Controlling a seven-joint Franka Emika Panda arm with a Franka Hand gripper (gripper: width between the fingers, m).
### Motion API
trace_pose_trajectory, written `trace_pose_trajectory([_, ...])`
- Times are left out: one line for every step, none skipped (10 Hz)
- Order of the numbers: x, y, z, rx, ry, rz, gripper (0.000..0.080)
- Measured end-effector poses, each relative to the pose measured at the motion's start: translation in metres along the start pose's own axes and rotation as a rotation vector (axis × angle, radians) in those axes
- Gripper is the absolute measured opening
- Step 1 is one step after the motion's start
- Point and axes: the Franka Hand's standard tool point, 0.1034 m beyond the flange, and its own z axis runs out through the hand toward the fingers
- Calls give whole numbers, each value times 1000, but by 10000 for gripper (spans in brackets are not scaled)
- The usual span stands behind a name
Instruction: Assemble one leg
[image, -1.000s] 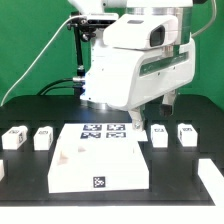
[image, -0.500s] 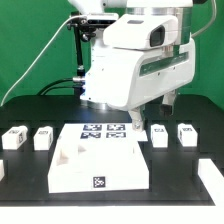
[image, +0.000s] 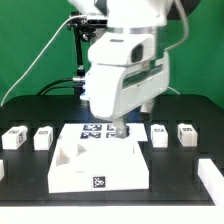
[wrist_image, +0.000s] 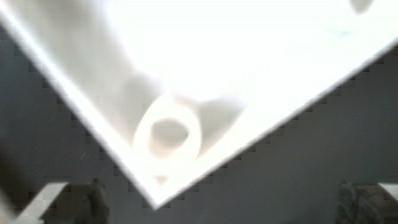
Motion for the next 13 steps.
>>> trace_pose_trajectory([-16, 0, 4, 4, -5, -55, 650])
trace_pose_trajectory([-27, 2, 4, 9, -11, -62, 650])
trace_pose_trajectory([-31, 5, 0, 6, -13, -51, 650])
trace_pose_trajectory([-30, 4, 2, 7, -12, -52, 650])
trace_pose_trajectory([-30, 3, 3, 9, -13, -53, 650])
trace_pose_trajectory([-30, 3, 3, 9, -13, -52, 650])
trace_pose_trajectory([-30, 3, 3, 10, -13, -52, 650])
trace_pose_trajectory([-33, 3, 5, 2, -13, -120, 650])
trace_pose_trajectory([-40, -5, 12, -2, -14, -201, 650])
trace_pose_trajectory([-48, -17, 21, 3, -14, -249, 650])
trace_pose_trajectory([-56, -30, 27, 16, -17, -313, 650])
trace_pose_trajectory([-66, -45, 30, 30, -26, -359, 650])
trace_pose_trajectory([-77, -58, 31, 34, -26, -377, 650])
